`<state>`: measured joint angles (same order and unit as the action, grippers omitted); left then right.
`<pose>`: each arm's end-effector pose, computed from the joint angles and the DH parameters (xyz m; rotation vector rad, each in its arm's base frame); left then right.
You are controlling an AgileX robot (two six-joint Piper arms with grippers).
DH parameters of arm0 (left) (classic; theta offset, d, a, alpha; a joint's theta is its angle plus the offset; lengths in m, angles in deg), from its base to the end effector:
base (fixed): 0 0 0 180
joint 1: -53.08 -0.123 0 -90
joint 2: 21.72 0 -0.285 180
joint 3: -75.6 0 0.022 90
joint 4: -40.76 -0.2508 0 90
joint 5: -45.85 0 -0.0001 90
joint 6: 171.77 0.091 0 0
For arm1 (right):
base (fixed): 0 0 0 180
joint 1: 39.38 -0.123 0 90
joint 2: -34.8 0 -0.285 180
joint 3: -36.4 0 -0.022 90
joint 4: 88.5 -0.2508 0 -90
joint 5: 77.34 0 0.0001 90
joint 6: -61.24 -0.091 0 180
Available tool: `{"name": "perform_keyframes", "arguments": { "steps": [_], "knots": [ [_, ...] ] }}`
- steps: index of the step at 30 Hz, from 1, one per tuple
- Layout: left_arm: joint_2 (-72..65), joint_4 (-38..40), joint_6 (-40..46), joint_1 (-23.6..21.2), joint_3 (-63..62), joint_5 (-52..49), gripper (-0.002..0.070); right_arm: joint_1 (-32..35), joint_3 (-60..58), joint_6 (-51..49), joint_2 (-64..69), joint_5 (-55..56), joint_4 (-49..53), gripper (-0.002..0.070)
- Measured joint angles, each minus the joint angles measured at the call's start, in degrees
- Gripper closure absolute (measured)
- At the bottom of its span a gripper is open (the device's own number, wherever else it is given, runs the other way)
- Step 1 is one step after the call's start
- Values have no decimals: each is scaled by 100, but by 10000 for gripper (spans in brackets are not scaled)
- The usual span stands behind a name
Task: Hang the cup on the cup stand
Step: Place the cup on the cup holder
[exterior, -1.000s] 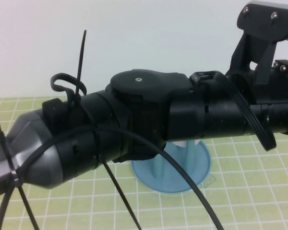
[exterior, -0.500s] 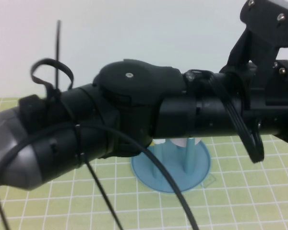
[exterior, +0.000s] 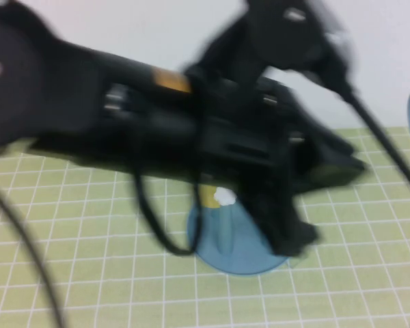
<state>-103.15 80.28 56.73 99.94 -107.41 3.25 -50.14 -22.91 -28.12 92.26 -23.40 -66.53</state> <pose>0.1587 -0.2267 0.4435 1.3140 1.5414 -0.7727 0.1512 0.0567 0.3066 0.4193 1.2222 1.4972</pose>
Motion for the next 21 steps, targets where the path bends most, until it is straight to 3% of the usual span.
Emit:
{"name": "perform_keyframes", "arguments": {
  "steps": [5,16,21],
  "knots": [
    [661,-1306,-1135,-408,22,-343,675,0,12,37,91,-67,773,72],
    [2860,-2730,-2623,-422,1915,731,675,0,431,399,615,-253,2974,72],
    [3648,-4186,-3740,-422,2847,673,675,0,1150,399,1087,-337,4479,72]
  ]
}}
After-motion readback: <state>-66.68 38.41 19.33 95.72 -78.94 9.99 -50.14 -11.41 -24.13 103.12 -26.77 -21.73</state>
